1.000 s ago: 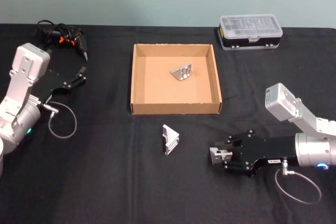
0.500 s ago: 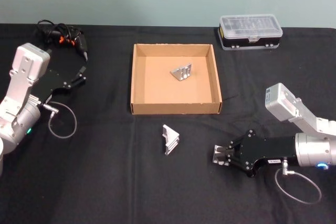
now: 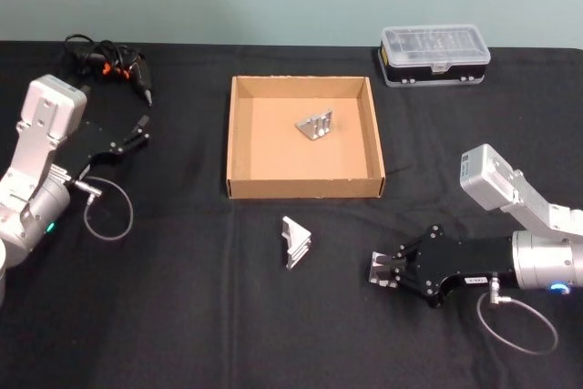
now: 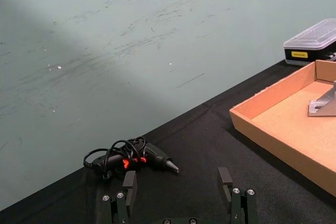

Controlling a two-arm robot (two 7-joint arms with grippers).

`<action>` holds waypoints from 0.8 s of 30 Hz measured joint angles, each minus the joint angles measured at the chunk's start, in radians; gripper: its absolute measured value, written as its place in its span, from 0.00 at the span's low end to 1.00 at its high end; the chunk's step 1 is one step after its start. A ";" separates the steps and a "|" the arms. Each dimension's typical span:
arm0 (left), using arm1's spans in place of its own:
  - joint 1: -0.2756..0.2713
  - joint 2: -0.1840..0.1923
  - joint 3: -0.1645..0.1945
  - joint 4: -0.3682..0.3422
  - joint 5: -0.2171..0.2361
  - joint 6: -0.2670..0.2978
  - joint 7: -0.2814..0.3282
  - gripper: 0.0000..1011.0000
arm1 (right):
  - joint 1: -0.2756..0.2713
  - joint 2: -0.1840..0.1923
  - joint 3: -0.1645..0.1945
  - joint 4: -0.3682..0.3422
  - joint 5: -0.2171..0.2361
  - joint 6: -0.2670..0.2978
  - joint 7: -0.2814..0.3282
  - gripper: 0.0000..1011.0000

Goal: Use one hand to pick up the angle iron from the table and place it into the box.

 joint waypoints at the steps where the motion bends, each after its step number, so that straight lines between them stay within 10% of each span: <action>1: 0.000 0.000 0.000 0.000 0.000 0.000 0.000 0.99 | 0.000 0.000 0.000 0.000 0.000 0.000 0.000 0.06; 24: 0.000 0.000 0.000 0.000 0.000 0.000 0.000 0.99 | 0.011 0.014 0.004 -0.021 0.068 0.013 -0.038 0.06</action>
